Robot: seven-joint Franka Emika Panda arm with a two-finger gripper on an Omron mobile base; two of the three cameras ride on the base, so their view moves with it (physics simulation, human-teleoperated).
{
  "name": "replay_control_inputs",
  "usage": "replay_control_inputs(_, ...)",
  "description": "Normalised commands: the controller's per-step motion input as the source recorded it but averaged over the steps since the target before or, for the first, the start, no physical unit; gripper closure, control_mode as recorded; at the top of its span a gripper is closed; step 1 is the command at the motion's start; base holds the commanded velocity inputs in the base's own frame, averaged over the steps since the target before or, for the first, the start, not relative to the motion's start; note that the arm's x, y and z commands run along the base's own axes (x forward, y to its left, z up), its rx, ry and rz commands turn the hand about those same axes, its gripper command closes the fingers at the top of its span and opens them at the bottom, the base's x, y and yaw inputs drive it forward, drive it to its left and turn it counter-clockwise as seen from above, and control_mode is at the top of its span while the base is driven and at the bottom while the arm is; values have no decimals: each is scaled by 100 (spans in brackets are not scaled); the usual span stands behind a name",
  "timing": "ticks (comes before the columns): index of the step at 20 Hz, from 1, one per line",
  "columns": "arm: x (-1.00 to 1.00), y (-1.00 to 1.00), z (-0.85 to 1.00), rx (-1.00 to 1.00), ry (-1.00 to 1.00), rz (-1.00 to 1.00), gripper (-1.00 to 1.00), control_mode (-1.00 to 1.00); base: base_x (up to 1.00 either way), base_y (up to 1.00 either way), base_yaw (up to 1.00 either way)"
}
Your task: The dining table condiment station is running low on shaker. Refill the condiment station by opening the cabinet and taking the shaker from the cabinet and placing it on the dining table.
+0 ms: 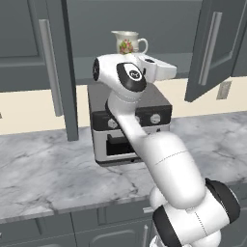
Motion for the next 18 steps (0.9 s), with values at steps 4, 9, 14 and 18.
replay_control_inputs(4,7,-41,0,0,0,-21,-100,-100,0,0,0)
replay_control_inputs(9,9,-40,0,0,0,-21,-100,-100,0,0,0)
replay_control_inputs(14,0,-61,0,0,1,-23,-100,-100,0,0,0)
replay_control_inputs(18,-6,-78,0,0,0,-22,-100,-100,0,0,0)
